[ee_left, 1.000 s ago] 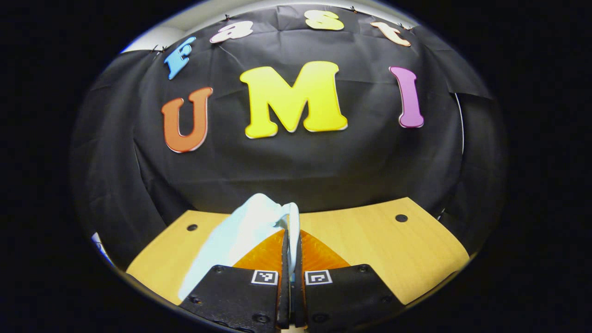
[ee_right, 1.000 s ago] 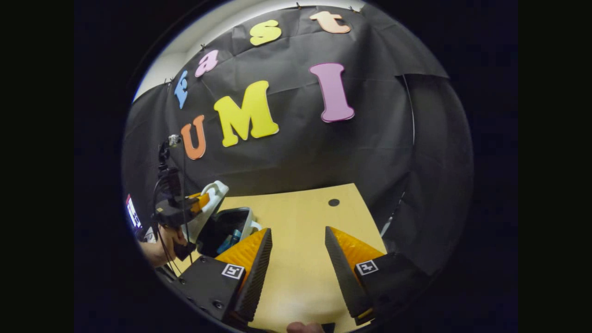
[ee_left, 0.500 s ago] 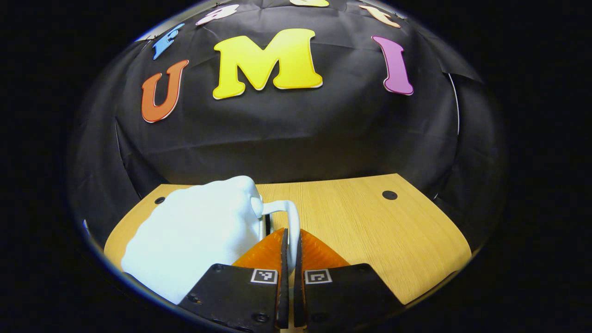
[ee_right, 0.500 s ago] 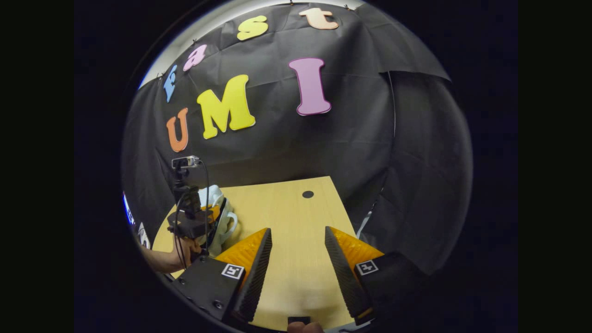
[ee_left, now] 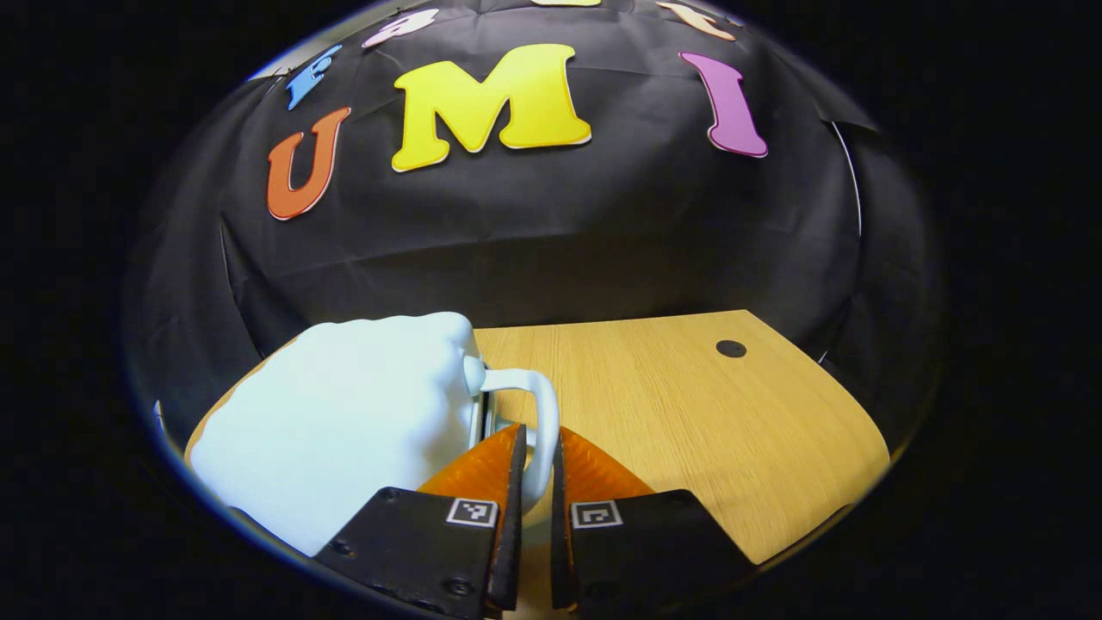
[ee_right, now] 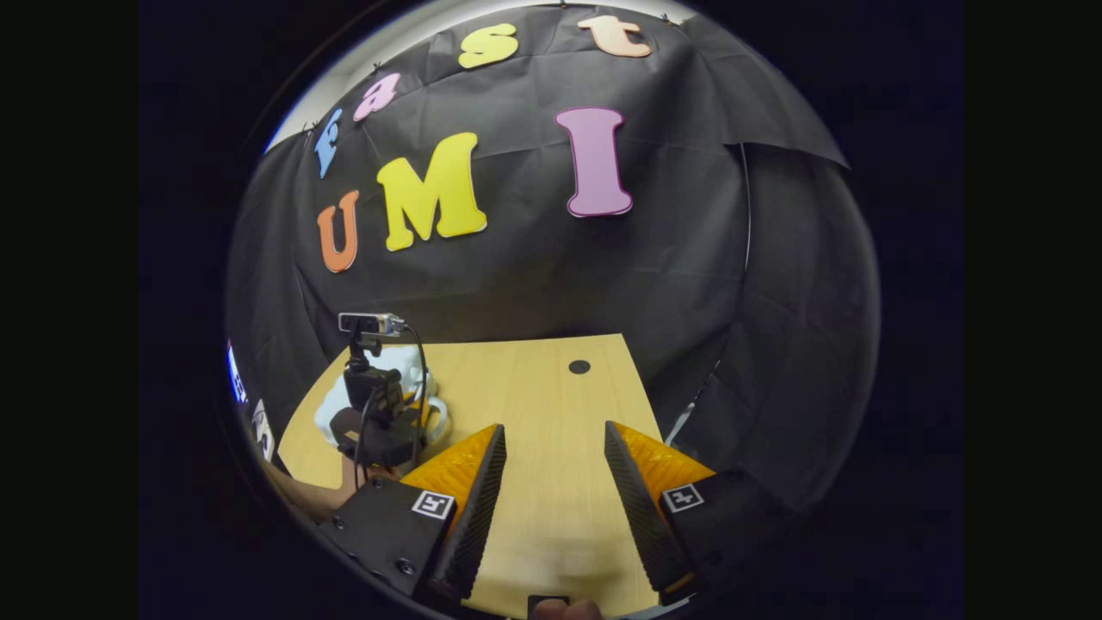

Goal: First open the suitcase, pack the skin care products into it, and then close the suitcase.

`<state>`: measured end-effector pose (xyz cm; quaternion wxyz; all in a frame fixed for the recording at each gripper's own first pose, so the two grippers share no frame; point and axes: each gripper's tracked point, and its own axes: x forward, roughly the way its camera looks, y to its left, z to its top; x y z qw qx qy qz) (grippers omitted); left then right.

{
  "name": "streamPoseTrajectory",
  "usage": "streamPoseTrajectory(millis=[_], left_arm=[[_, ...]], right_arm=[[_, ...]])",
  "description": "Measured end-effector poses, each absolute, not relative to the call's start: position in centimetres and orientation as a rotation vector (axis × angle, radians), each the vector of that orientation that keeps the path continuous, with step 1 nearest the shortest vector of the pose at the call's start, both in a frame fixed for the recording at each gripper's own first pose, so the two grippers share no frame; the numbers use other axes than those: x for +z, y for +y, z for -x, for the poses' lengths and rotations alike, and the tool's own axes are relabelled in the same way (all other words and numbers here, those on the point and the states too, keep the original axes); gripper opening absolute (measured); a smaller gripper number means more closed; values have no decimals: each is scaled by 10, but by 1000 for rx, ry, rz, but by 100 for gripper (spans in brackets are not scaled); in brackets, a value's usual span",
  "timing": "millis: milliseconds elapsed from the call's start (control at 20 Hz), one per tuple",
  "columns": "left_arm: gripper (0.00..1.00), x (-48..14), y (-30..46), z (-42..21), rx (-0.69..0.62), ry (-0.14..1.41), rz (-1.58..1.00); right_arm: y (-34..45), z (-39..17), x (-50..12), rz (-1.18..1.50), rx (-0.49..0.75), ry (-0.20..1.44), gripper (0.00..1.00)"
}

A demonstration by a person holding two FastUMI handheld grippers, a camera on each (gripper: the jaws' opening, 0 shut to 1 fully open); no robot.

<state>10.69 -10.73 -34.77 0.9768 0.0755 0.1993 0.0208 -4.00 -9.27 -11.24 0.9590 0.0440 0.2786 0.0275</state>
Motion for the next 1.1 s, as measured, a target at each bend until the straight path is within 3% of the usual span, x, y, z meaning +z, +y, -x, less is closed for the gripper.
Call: streamPoseTrajectory(millis=[50, 100, 150, 250, 350, 450, 750, 950, 1000, 1100], left_arm=[[20, -349, -111, -106, 24, 404, -140], [34, -344, -115, -104, 6, 398, -110], [35, -338, -117, -101, 1, 395, -84], [49, -318, -122, -88, -14, 381, -49], [75, -276, -117, -77, -8, 316, -31], [84, -233, -111, -61, -15, 257, 6], [93, -108, -75, -28, -29, 80, -9], [93, -67, -53, -6, -9, 35, 23], [93, -60, -46, -1, 6, 20, 26], [93, -56, -36, 10, 20, 8, 31]], right_arm=[[-92, 38, -111, -90, 58, 560, 69], [-90, 37, -109, -93, 62, 553, 69], [-88, 34, -108, -93, 66, 547, 69], [-79, 27, -104, -82, 81, 516, 70], [-68, 17, -94, -62, 98, 474, 70], [-51, 4, -77, -70, 111, 414, 70], [-2, -22, -28, -15, 103, 223, 70], [20, -23, 4, 11, 68, 117, 69], [26, -21, 9, 3, 63, 97, 65], [37, -19, 12, -9, 52, 81, 71]])
